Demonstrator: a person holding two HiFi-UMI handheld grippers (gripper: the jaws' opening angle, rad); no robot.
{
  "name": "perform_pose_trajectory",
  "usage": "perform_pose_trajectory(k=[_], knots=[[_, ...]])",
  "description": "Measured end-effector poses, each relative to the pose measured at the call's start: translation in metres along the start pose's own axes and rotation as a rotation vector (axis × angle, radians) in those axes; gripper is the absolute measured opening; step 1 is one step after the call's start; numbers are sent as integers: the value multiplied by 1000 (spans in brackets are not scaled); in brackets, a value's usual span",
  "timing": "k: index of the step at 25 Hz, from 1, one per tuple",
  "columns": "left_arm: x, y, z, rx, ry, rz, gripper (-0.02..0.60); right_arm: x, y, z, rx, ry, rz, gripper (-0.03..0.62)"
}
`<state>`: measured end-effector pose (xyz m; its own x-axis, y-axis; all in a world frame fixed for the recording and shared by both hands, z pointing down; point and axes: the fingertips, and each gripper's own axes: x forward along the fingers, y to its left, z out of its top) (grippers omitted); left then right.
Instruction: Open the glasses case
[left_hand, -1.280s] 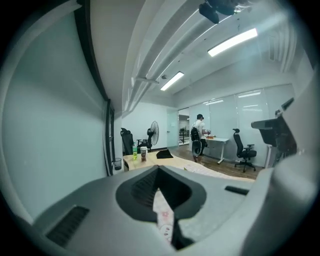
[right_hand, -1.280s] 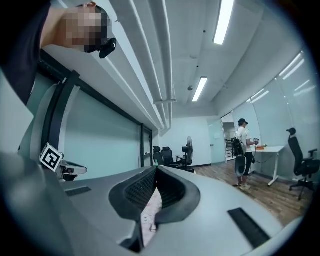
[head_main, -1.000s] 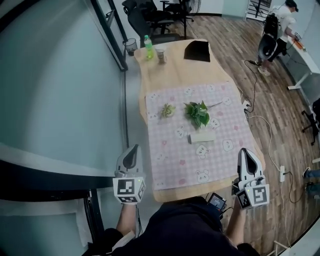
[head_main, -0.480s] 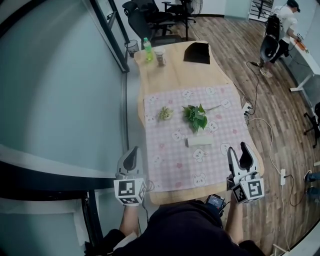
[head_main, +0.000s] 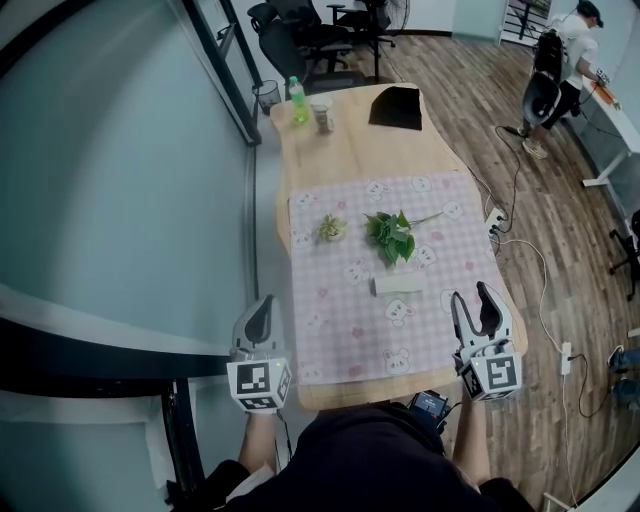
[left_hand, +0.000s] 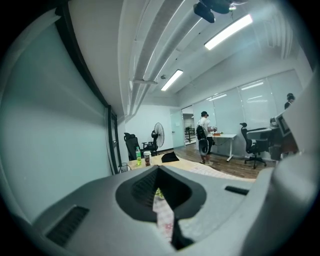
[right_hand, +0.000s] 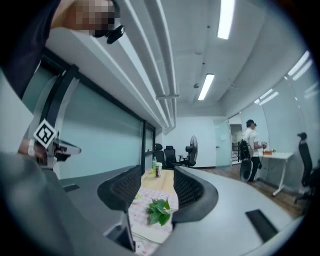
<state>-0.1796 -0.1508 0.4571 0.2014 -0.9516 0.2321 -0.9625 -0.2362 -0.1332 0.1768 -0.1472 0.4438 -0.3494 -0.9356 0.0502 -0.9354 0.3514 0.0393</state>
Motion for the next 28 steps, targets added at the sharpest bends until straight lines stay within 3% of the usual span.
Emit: perform_pose_trajectory(k=[3, 6, 9, 12, 14, 17, 28], knots=[[-6, 5, -4, -12, 10, 12, -2, 23, -2, -33, -231, 124, 20, 213], [-10, 8, -10, -35, 17, 19, -2, 64, 0, -91, -632, 254, 44, 213], [-13, 8, -17, -42, 39, 26, -2, 108, 19, -176, -971, 383, 182, 213], [-20, 9, -26, -53, 72, 25, -2, 126, 49, -266, -1195, 488, 364, 213], [-25, 11, -30, -47, 89, 29, -2, 122, 54, -322, -1258, 598, 435, 213], [-32, 16, -36, -44, 115, 39, -2, 113, 50, -367, -1273, 692, 445, 208], [-44, 24, -47, -46, 156, 72, -2, 125, 51, -368, -1255, 672, 415, 181]])
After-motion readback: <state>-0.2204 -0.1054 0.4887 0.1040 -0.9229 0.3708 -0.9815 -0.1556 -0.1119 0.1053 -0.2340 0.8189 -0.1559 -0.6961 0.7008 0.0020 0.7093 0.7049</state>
